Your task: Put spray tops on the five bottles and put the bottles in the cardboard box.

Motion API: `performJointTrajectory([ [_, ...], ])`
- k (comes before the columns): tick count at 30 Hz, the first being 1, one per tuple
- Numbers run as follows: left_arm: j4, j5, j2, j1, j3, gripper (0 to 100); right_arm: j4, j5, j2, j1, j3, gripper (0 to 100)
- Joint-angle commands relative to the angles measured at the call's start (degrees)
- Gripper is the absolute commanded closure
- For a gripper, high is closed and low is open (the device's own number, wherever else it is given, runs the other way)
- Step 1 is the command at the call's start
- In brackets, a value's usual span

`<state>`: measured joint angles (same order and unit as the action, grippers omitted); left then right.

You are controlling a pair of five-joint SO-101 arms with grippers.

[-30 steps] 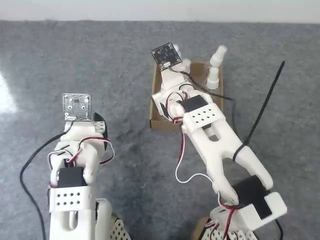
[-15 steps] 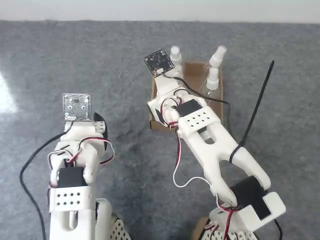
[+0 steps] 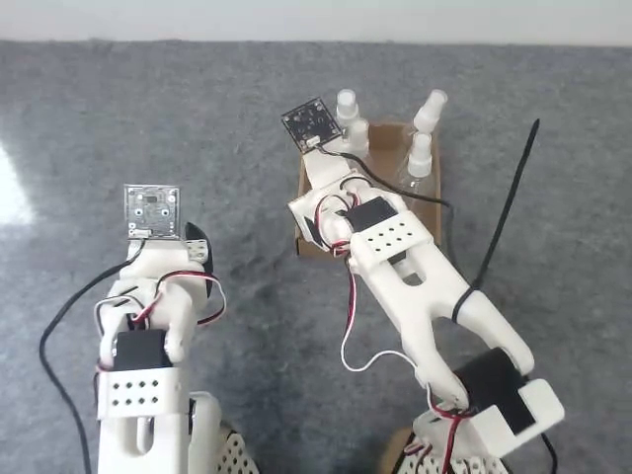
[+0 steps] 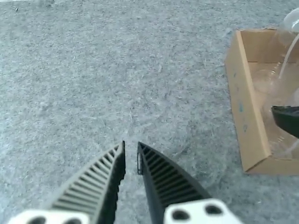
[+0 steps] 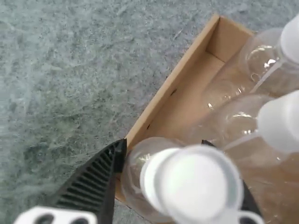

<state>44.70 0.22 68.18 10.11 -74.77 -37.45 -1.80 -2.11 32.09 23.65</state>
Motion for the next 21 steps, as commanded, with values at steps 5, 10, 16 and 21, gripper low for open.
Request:
performJointTrajectory([
  [5,-1.5,-0.4,1.3,-0.2,0.6,96,0.9,-0.7,-1.6,0.6,-1.1,81.1],
  [10,-1.5,-0.4,1.3,-0.2,0.6,96,0.9,-0.7,-1.6,0.6,-1.1,81.0],
  [16,-1.5,-0.4,1.3,-0.2,0.6,96,0.7,-0.7,-1.6,2.2,-2.5,81.0],
  [21,-1.5,-0.4,1.3,-0.2,0.6,96,-3.5,-0.4,-1.5,2.5,-5.8,81.0],
])
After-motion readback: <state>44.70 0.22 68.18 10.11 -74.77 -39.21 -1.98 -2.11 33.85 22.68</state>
